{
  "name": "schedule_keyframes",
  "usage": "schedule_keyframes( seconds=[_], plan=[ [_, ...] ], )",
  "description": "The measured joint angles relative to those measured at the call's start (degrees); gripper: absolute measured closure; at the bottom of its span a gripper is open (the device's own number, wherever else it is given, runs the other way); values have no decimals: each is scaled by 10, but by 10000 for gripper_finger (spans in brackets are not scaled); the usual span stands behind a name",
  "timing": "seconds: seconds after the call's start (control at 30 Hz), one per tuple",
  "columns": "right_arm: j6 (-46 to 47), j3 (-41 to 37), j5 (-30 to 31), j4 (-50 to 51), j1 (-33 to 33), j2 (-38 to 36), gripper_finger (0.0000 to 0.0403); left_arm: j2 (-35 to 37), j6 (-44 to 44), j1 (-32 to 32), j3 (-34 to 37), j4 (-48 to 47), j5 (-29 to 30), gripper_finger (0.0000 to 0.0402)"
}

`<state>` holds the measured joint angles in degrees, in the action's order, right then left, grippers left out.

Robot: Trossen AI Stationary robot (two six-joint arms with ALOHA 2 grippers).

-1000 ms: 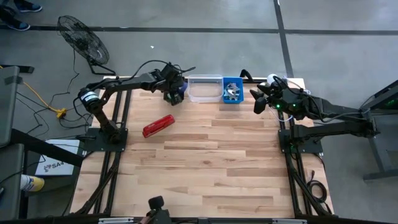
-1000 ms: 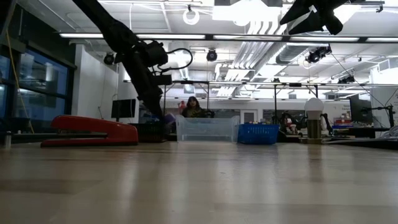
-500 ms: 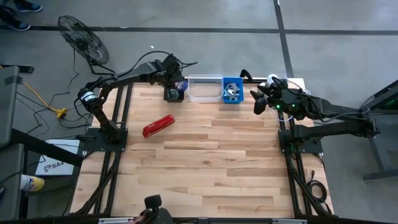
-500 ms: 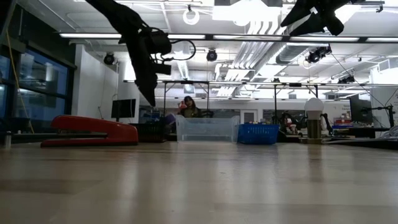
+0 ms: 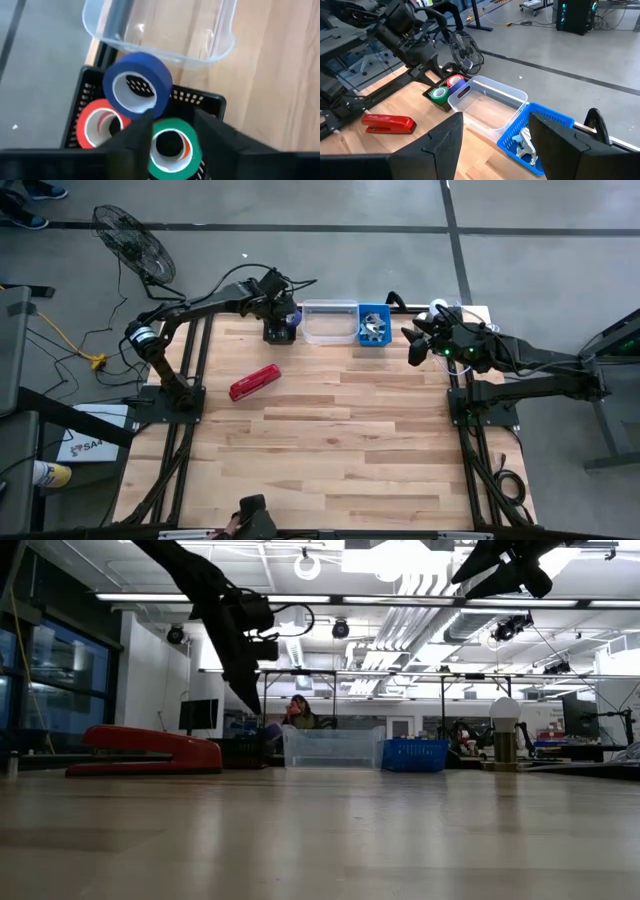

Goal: Pick and place Stapler, Stapler remover, tape
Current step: Put the blue tape into the black bin

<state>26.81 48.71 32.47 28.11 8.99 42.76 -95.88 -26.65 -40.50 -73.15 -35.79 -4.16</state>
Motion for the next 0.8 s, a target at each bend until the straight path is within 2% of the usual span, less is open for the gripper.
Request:
schedule_keyframes(
  seconds=[0.17,0.27,0.4,0.8],
  plan=[
    [1,0,-9,4,0,0,186,0,-1,-9,22,38,-31,154],
    [2,0,-10,4,0,0,187,0,-1,-9,35,64,-44,124],
    [2,0,-10,4,0,0,186,0,-1,-8,51,99,-45,124],
    [2,0,-10,4,0,0,187,-27,5,-8,59,126,-52,193]
  ],
)
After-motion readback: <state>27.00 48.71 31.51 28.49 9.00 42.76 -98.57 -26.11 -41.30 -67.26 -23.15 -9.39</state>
